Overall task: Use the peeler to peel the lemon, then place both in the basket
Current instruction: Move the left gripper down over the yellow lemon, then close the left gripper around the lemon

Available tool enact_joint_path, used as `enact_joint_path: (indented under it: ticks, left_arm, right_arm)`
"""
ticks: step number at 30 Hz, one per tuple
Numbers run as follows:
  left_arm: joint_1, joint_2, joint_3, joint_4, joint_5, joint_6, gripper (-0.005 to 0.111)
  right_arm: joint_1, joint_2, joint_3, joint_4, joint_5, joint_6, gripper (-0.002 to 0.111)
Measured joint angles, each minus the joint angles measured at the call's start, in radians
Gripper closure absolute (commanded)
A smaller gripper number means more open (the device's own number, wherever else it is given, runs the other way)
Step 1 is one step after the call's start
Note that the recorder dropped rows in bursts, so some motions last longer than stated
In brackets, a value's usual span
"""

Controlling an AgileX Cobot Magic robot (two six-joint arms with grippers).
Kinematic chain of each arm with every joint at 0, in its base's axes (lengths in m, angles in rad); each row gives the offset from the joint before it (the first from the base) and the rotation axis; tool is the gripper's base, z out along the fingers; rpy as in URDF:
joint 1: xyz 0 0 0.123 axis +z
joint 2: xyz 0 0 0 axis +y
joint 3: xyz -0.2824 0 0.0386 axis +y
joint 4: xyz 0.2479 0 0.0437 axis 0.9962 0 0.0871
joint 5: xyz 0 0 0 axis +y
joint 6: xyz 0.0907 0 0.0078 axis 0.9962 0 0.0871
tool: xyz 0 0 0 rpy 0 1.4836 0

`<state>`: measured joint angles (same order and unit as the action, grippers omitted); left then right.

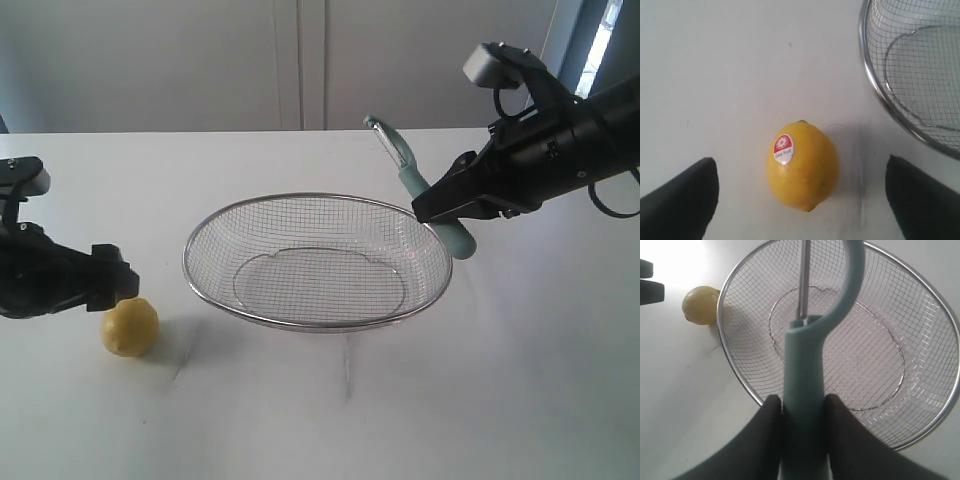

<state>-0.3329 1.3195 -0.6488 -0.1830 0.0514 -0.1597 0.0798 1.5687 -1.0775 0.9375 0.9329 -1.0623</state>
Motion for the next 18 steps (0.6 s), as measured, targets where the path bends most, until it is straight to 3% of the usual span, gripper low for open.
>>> enact_joint_path:
  ticks: [18]
  left_arm:
    - [-0.012, 0.116, 0.000, -0.007, -0.089, 0.000, 0.016]
  right_arm:
    - [0.000, 0.000, 0.000, 0.000, -0.002, 0.000, 0.108]
